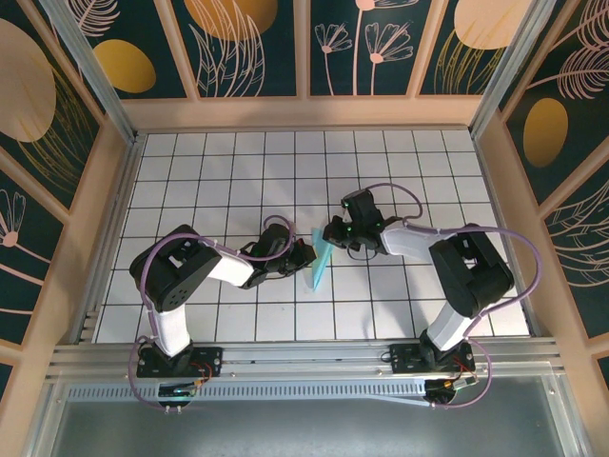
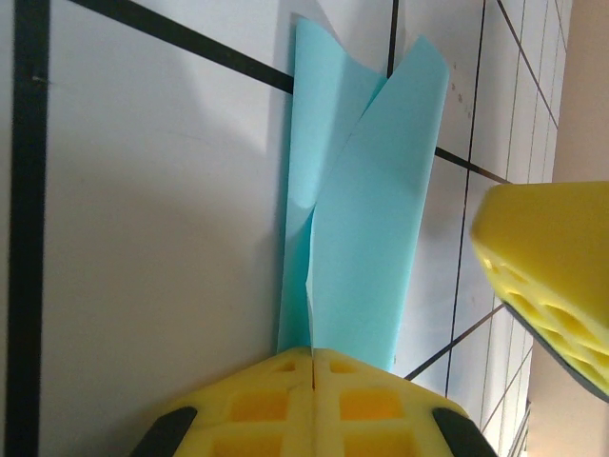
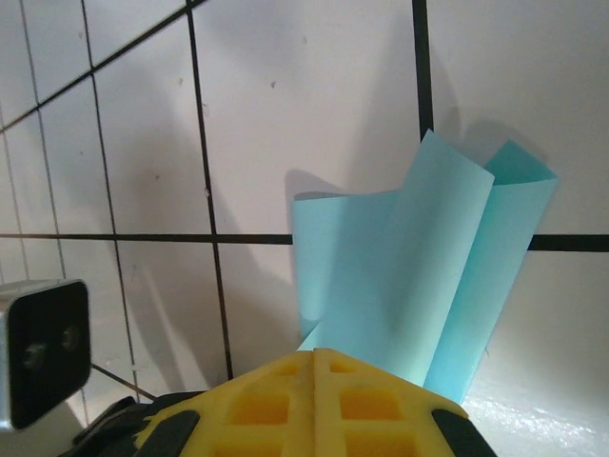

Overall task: Fold a paper plane with a square sheet of paper (fold left side to right side)
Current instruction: Fold the wing for the fifth time at the center of the table.

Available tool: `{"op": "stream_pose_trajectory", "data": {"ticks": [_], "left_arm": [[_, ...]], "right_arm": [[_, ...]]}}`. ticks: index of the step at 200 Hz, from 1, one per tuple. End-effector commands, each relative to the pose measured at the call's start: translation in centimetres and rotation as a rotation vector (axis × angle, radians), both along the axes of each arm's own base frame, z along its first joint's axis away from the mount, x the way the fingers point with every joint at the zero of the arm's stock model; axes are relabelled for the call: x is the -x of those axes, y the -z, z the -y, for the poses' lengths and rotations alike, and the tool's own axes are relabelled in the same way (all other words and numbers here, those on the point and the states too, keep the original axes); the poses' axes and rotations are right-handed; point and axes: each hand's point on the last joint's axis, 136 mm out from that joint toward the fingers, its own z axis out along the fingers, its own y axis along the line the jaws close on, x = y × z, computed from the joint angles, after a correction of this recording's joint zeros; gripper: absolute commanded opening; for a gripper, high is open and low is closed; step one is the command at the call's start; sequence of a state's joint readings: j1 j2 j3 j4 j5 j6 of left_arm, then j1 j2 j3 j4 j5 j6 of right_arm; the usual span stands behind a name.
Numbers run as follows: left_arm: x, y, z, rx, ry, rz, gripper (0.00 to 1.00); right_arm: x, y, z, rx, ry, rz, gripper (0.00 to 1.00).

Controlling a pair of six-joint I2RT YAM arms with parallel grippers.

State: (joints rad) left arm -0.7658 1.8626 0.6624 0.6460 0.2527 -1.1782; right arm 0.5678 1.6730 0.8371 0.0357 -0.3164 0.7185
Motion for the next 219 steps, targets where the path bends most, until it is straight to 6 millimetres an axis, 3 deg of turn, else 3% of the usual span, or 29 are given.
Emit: {"op": "stream_pose_trajectory", "data": {"ticks": [1,219], "left_arm": [[0.8,4.6,-3.8,-0.195,-0.063,-0.079,0.0],[1.2,5.5,-3.3,-0.174,-0.048,-0.107,0.0]], "right_arm": [[0.3,1.0,-0.2,0.045,-0.022,-0.021,0.0],[2.5,4.8,2.1,0.139,0.02,-0.098,0.0]]}}
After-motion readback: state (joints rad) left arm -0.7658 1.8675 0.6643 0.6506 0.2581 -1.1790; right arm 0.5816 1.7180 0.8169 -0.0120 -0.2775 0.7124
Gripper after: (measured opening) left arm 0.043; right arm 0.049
